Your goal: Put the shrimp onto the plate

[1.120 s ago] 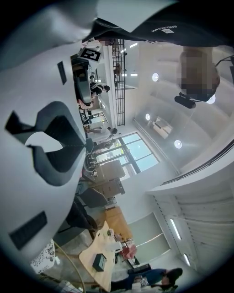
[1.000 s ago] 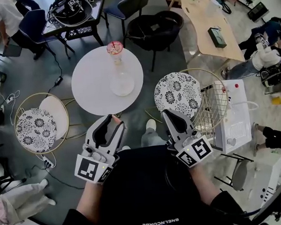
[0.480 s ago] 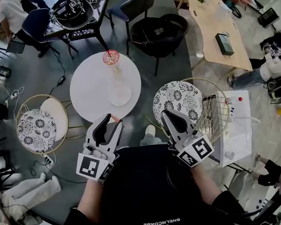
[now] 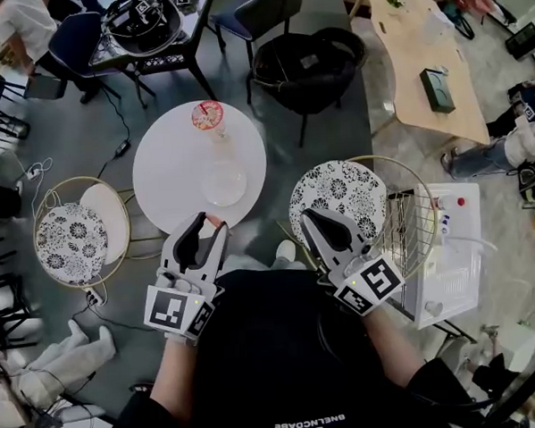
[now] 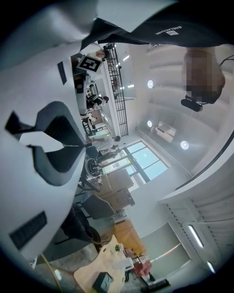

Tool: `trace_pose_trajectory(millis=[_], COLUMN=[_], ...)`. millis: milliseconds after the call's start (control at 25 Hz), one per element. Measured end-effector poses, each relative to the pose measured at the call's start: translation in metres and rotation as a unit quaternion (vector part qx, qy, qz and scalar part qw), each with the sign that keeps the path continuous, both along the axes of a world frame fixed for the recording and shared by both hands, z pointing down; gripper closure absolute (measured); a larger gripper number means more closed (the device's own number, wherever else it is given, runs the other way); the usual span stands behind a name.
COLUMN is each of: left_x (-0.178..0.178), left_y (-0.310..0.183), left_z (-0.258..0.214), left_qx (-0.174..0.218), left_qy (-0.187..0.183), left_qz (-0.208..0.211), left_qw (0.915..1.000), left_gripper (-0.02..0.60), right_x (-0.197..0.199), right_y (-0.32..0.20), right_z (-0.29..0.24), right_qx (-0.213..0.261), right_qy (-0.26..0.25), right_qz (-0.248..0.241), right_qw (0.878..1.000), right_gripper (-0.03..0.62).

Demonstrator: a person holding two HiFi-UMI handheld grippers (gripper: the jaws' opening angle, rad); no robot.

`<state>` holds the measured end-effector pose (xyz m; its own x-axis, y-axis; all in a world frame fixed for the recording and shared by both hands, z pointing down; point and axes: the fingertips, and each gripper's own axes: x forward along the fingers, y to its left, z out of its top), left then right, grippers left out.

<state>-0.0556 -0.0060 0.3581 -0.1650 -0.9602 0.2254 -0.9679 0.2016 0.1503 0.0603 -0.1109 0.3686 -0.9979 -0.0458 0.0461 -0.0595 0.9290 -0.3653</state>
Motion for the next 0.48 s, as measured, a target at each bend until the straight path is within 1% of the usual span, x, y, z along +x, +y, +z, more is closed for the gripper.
trace_pose_trajectory(millis=[160,480], left_x=[-0.010,-0.035], left_y=[-0.005,-0.019], left_z=[0.007,0.016], left_qx=[-0.016,-0.025], left_qy=[0.003,0.013], left_qz=[0.003,0.026], left_qw=[0.9999,0.9993], left_gripper=[0.423,0.423], right_x=[-0.004,-0.017], right_y=[-0.003,-0.003], right_z=[0.003,0.011], right_qx=[-0.005,-0.009], right_qy=[0.009,0.045], right_qz=[-0.003,0.006], right_qw=[1.000,0.999], right_gripper=[0.576,0.576])
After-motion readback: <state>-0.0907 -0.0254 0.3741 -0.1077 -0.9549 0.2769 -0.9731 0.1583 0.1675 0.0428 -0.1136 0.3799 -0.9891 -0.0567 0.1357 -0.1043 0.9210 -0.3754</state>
